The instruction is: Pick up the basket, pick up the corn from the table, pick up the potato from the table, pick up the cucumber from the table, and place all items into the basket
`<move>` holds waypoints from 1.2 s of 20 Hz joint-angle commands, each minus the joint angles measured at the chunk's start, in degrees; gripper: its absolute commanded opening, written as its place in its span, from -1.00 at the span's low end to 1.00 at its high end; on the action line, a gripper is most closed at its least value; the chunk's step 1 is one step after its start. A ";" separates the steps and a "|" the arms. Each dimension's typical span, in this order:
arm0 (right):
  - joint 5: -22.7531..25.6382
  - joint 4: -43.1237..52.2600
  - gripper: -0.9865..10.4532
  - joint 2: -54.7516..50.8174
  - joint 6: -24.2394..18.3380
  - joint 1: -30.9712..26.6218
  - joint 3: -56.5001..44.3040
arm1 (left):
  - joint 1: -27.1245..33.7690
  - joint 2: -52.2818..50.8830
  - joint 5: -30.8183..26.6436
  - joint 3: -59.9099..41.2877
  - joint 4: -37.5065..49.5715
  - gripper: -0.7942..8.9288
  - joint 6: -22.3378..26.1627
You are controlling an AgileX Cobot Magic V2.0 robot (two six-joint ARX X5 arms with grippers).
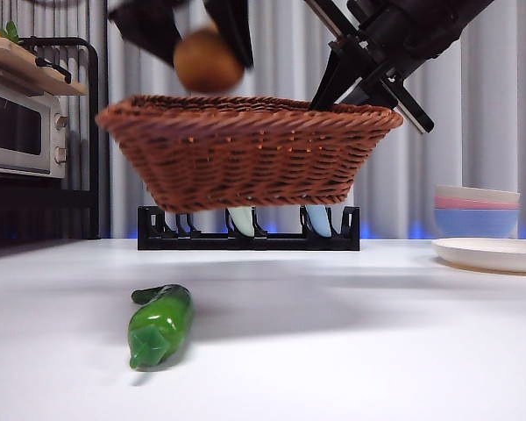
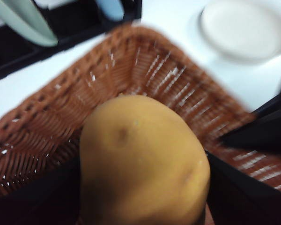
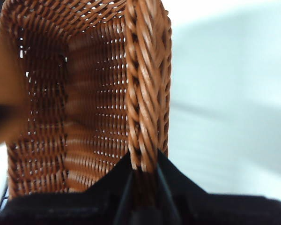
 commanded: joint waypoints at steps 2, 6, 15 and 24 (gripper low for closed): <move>-0.28 0.85 -0.85 0.35 1.18 0.11 0.00 | -3.06 5.66 -7.32 0.87 -4.09 -0.81 7.19; -0.31 0.81 -0.85 0.35 1.22 0.11 0.00 | -5.03 7.30 -8.00 0.87 -3.17 0.34 6.95; -0.35 -0.09 -0.85 0.50 1.38 -0.02 0.00 | -5.81 1.53 -9.29 1.64 -5.05 0.34 5.42; -0.79 3.34 -0.85 7.02 2.38 -6.32 0.00 | -9.44 -19.74 -8.87 12.20 -31.89 0.34 -5.57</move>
